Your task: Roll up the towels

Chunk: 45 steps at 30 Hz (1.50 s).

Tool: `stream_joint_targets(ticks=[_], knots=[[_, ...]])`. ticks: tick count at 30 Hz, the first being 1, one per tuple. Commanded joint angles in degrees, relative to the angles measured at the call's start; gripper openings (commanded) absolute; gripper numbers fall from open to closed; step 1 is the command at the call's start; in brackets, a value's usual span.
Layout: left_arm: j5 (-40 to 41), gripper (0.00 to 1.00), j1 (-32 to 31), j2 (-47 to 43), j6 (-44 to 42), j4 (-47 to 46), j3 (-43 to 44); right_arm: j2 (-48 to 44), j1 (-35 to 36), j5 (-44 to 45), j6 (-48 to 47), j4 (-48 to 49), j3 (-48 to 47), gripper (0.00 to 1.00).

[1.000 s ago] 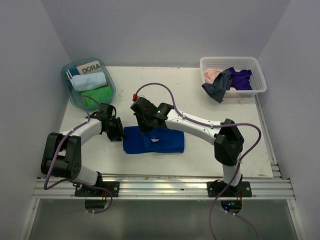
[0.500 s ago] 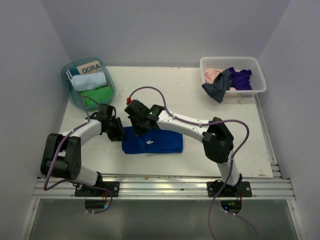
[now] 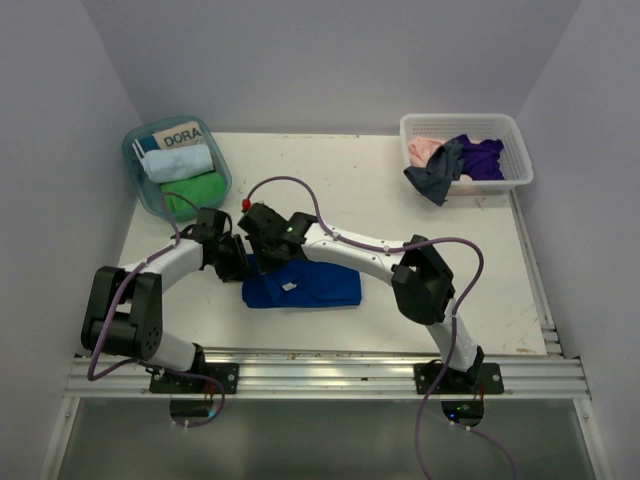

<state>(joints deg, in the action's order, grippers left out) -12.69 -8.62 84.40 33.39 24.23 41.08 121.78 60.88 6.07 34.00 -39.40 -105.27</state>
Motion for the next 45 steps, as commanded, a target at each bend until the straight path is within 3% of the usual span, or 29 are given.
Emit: stream_joint_targets(ticks=[1,13,14,15,18,20,24,28,29,32,36,41,45], knots=[[2.0,0.39,0.3,2.3,-0.7,0.6,-2.0,0.9,0.6,-1.5,-0.6,0.1,-4.1,0.00],[2.9,0.39,0.3,0.9,-0.7,1.8,-1.9,4.2,0.6,-0.7,-0.9,-0.2,-6.6,0.00],[3.2,0.39,0.3,0.5,-0.6,2.1,-1.7,4.7,0.6,-0.7,-1.0,-0.5,-7.0,0.08],[3.5,0.39,0.3,-0.2,-0.6,2.6,-1.5,5.0,0.6,-0.5,-1.2,-0.7,-8.2,0.28],[5.7,0.41,0.3,-2.6,-0.3,6.1,-0.3,4.3,0.5,0.4,-1.7,-1.5,-9.9,0.64],[7.8,0.43,0.4,-3.9,-0.1,7.8,1.2,2.7,-0.1,0.9,-2.1,-1.1,-9.6,0.69],[10.7,0.44,0.7,-7.7,0.4,12.7,4.8,-6.5,-2.8,1.6,-2.3,1.6,-3.0,0.65],[12.4,0.45,0.8,-10.7,0.5,15.1,8.5,-14.5,-7.4,2.1,-2.0,4.5,8.1,0.49],[12.4,0.45,0.8,-11.0,-0.5,15.1,9.5,-15.7,-8.3,1.9,-1.9,4.6,10.4,0.40],[10.0,0.45,0.6,-12.2,-2.6,14.8,10.4,-19.5,-11.3,1.2,-1.2,4.6,18.8,0.31],[7.1,0.46,-2.6,-11.5,-3.2,13.6,10.1,-23.9,-13.0,2.2,-0.2,4.9,28.2,0.32],[7.1,0.53,-9.6,-8.4,-0.2,13.0,8.5,-26.3,-13.3,3.6,0.3,3.3,30.7,0.37],[10.7,0.52,-9.7,-6.6,1.5,12.3,7.6,-26.2,-13.4,3.2,0.2,2.8,31.0,0.38]])
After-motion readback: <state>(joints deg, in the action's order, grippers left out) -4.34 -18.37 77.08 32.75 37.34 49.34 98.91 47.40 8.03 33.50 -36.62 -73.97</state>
